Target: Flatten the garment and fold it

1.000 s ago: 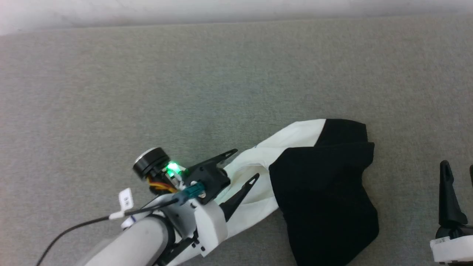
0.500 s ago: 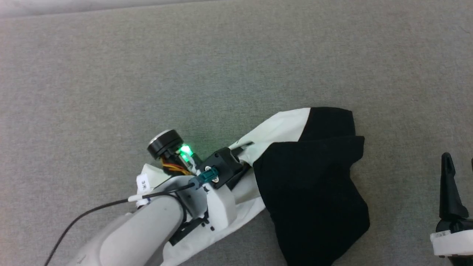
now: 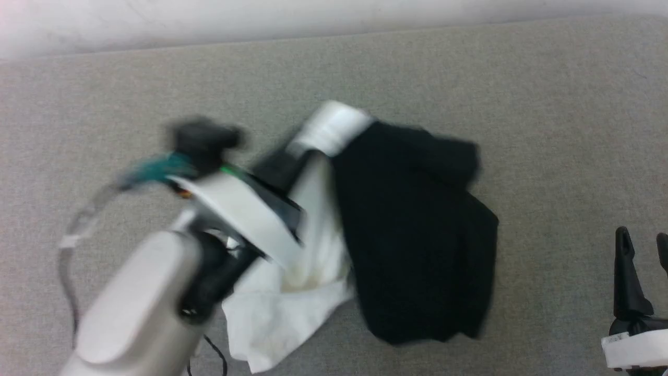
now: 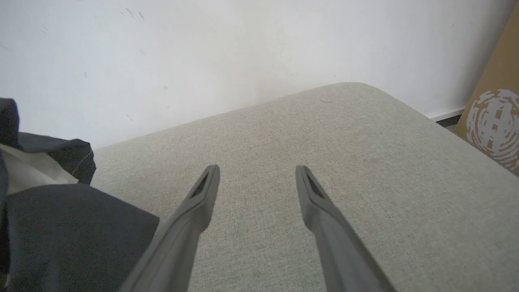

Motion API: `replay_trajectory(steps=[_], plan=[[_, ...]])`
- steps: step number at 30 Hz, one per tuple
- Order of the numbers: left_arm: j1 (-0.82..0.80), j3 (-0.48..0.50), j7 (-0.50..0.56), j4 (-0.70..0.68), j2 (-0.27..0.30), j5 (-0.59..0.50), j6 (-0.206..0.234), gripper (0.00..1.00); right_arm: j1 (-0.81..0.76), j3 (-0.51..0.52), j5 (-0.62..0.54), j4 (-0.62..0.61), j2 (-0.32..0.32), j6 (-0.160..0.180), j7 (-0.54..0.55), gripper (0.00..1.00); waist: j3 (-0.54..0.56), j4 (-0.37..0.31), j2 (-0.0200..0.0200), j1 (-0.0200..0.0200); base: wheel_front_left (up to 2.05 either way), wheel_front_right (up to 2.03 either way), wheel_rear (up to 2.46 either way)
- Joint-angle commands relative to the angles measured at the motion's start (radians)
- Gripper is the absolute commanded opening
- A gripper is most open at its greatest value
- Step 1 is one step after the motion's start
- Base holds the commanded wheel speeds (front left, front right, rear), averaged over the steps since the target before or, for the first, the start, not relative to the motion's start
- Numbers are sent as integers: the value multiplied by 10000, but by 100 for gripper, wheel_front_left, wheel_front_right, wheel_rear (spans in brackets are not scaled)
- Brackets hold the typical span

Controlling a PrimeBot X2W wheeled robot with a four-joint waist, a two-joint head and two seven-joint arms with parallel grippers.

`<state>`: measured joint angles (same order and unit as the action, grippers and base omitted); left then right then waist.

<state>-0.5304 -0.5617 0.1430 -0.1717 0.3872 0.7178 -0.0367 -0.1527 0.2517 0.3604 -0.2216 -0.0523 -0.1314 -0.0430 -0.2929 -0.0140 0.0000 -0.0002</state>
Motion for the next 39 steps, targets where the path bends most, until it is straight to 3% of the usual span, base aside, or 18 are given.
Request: replay_trajectory(steps=[1,5,10,11,13,14,19,25,32,35,39], plan=[[343,805,-262,174,-162,798,417,0,-61,-41,36,-15,20,7,2,100,72,51,0,2,0,0,0],[891,2552,-887,1161,-155,1649,1572,0,-91,-72,19,-73,20,7,39,100,-94,-57,0,2,0,0,0],[1732,3182,-1212,2639,108,1428,2654,0,-147,-32,-2,-103,20,7,75,100,-348,-136,0,2,0,0,0],[1877,3220,-1229,2897,79,1401,2857,7,-153,-25,-4,-112,20,7,76,100,-384,-136,0,2,0,0,0],[2104,3170,-1243,3294,44,1286,3130,42,-157,-16,-14,-131,20,7,89,100,-435,-125,0,2,0,0,0],[2170,3140,-1278,3394,-3,1257,3192,100,-155,-13,-20,-139,20,7,102,100,-452,-111,0,2,0,0,0],[2173,2905,-1724,3246,-109,917,3138,100,-122,23,-87,-159,20,7,194,100,-369,96,0,2,0,0,0],[2019,1924,-1814,1768,613,-545,3026,100,-133,-6,-110,-138,20,7,300,100,-96,354,0,2,0,0,0],[1928,266,-686,37,1139,-1911,2787,100,-163,-21,-113,-157,20,7,373,100,-59,510,0,2,0,0,0],[1790,-794,181,64,1280,-2605,2503,100,-105,-74,-119,-199,20,7,410,100,-152,494,0,2,0,0,0],[1626,-1294,909,601,1451,-2851,2268,100,-42,-102,-153,-264,20,7,459,100,-298,377,0,2,0,0,0]])
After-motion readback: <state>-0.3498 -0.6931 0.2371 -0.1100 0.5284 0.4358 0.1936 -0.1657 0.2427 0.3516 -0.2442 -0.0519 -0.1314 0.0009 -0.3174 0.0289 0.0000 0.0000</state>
